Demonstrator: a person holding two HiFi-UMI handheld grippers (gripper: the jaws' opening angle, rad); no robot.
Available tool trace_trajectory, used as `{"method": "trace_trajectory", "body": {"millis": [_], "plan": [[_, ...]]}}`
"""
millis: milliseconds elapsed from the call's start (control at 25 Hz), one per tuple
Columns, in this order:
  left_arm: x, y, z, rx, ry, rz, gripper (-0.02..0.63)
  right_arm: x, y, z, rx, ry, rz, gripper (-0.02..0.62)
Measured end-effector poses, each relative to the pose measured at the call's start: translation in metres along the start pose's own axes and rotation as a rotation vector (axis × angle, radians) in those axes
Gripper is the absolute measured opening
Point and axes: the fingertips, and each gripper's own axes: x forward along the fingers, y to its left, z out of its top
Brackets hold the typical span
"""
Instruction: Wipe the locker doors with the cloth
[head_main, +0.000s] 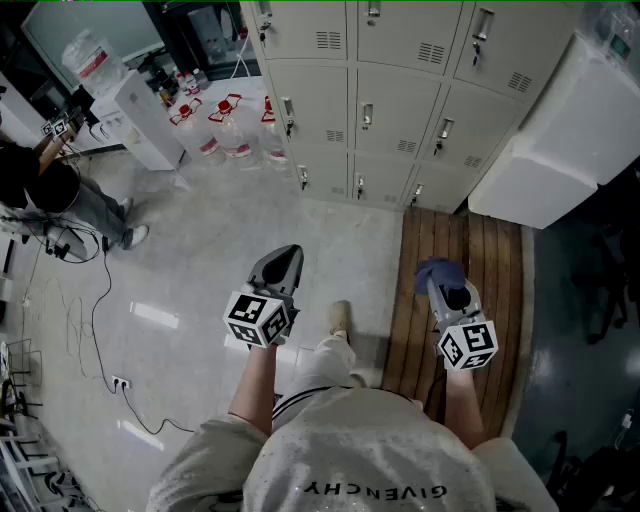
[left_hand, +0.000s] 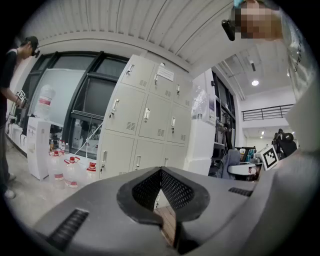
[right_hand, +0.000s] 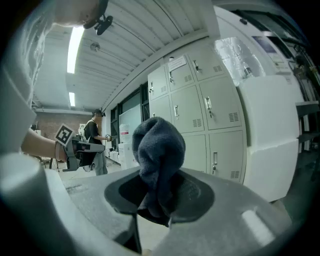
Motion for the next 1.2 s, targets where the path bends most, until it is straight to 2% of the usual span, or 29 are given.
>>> {"method": "trace_trajectory", "body": {"millis": [320,720,920,1040,1200], "plan": [[0.091,0.042,0.023,0.004,0.025,-0.067,-0.002,0.087,-0.038,0.015,0.016,0.011,-0.037,0.118],[0.18,0.084,0.043,-0.012,0.022,-0.142,-0.002,0.17,-0.061,0.038,0.046,0.0,-0.069,0.118],[0.204,0.103,0.046,-0.028,0.011,-0.168,-0.002,0.202,-0.067,0.042,0.102,-0.014,-0.071,0.118],[0.21,0.115,0.041,-0.056,0.006,-0.156,-0.002,0.216,-0.069,0.04,0.149,-0.017,-0.067,0.118],[0.211,0.125,0.032,-0.066,0.013,-0.134,-0.002,0.229,-0.067,0.035,0.152,0.0,-0.055,0.119]]}}
